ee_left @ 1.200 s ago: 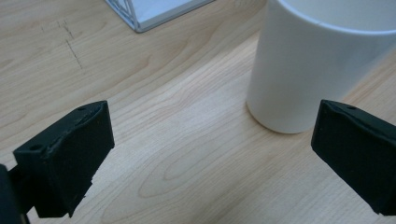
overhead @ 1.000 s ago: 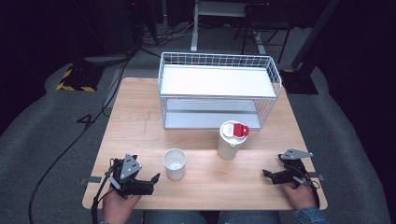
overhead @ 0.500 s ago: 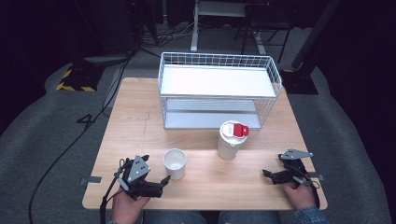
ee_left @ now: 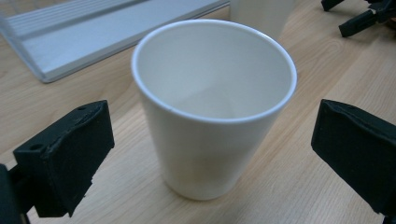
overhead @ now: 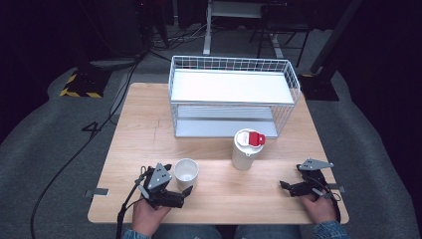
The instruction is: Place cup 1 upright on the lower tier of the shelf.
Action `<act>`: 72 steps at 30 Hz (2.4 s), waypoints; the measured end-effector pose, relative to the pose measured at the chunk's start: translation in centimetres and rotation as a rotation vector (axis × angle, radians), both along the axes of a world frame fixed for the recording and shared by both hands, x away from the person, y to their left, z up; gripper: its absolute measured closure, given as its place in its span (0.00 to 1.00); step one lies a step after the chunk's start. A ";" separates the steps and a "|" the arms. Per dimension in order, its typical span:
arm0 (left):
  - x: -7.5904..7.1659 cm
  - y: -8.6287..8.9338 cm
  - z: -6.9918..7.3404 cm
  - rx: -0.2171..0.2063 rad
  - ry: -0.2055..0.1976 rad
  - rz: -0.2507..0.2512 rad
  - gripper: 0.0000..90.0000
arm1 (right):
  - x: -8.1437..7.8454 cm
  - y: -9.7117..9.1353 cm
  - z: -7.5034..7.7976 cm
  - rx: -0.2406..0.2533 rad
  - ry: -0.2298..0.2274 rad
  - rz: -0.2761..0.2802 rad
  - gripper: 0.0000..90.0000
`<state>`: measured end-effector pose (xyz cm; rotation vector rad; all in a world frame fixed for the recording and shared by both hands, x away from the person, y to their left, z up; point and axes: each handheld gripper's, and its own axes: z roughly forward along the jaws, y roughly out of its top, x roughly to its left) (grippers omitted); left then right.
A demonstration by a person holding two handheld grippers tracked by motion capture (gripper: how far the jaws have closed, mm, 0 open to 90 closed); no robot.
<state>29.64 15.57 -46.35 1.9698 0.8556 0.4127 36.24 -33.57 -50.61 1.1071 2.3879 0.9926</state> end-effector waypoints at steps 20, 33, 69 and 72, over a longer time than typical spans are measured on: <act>2.1 -1.0 -2.4 0.009 0.124 0.025 0.05 | 0.0 0.0 0.0 0.000 0.000 0.000 0.00; 2.0 -1.1 -2.5 0.005 0.112 -0.001 0.24 | 0.0 0.0 0.0 -0.001 -0.001 0.000 0.00; 3.6 -3.3 3.0 0.072 0.030 -0.034 0.25 | 0.0 0.1 0.0 -0.002 -0.002 -0.007 0.00; 4.1 -3.5 3.3 0.078 0.028 -0.036 0.25 | 0.0 0.1 0.0 -0.003 -0.002 -0.008 0.00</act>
